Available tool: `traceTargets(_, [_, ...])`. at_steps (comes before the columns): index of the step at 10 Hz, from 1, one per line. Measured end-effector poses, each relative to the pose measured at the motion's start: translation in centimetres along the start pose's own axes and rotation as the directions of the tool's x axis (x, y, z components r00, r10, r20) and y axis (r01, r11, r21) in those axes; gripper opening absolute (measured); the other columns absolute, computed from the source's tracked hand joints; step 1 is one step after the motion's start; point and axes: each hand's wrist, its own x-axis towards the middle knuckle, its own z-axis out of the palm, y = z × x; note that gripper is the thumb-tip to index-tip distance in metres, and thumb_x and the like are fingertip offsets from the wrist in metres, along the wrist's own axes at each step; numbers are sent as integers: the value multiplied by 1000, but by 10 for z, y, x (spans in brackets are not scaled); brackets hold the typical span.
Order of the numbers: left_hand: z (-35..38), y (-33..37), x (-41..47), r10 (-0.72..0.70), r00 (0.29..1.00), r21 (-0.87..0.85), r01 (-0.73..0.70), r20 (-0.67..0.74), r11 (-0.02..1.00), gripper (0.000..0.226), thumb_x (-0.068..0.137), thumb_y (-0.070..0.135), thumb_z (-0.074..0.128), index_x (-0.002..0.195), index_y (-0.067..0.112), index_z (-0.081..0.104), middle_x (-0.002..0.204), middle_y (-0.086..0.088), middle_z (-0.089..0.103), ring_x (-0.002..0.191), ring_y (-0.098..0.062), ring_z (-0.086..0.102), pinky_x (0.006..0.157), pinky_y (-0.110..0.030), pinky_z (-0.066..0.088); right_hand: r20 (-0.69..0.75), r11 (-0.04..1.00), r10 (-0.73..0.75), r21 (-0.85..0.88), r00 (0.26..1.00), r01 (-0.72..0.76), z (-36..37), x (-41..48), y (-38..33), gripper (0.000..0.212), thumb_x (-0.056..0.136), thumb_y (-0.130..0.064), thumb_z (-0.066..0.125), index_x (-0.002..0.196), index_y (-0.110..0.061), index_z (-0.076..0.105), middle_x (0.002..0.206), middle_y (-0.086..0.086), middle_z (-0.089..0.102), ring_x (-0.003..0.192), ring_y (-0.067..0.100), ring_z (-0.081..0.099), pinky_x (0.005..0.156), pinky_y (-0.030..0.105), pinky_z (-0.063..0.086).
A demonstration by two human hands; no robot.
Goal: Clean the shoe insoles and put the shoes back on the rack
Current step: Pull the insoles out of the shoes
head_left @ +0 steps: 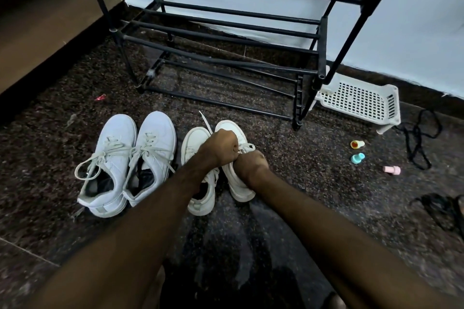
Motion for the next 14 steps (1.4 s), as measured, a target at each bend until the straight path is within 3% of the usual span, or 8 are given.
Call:
traceTargets(5, [2,6,4,-99,995,-36,99,9,994,13,73,18,66,61,12,63,72,-12,69,76,-28,65,64,-30,47,151,999,4,37,989,-10,-3,3,4,40,95,-16,51,134,-8,50,138,6,53,120,26,56,84,39,52])
traceTargets(7, [-3,12,6,-100,995,-32,100,-4,994,15,78,20,64,80,7,72,86,-14,70,87,-30,65,71,-31,49,292,992,2,120,956,-38,-6,15,4,49,95,-28,52,141,-14,44,148,5,42,130,23,47,86,28,49])
traceTargets(8, [0,10,3,-111,994,-32,111,5,993,13,78,18,64,75,6,69,85,-15,69,86,-32,65,71,-32,49,313,969,77,201,947,-145,-7,11,0,53,92,-27,58,140,-11,44,147,6,43,131,26,46,95,37,49])
traceTargets(9, [0,7,2,-126,992,-46,127,31,991,16,73,16,65,59,13,57,67,-10,60,78,-30,64,63,-30,45,261,957,114,230,959,-176,1,11,0,43,96,-20,49,137,-8,47,141,9,50,127,28,50,92,40,48])
traceTargets(11, [-1,6,0,-129,992,-106,130,8,986,12,70,17,62,63,7,64,71,-12,69,75,-30,65,63,-32,51,179,932,171,291,969,-219,-3,1,0,34,96,-13,48,128,-8,56,130,8,60,114,28,61,86,44,53])
traceTargets(12, [2,9,-3,-164,986,-136,159,-26,978,15,73,19,62,65,7,63,69,-12,65,76,-33,65,60,-31,47,206,866,252,388,946,-315,0,-8,-13,36,97,-15,44,129,-3,54,131,15,57,117,37,56,91,42,50])
traceTargets(13, [8,14,-7,-220,973,-194,203,-73,960,18,74,20,64,62,9,58,72,-16,63,79,-36,64,58,-32,42,373,811,386,299,844,-503,-16,-19,-21,52,99,-13,40,148,-4,25,144,28,36,126,57,37,97,62,41])
traceTargets(14, [17,20,-10,-281,950,-222,247,-135,943,20,76,25,65,82,5,69,87,-16,70,88,-36,65,67,-36,49,359,851,208,392,910,-349,-1,-7,2,54,102,-33,32,150,-13,21,155,8,29,142,41,21,106,66,26])
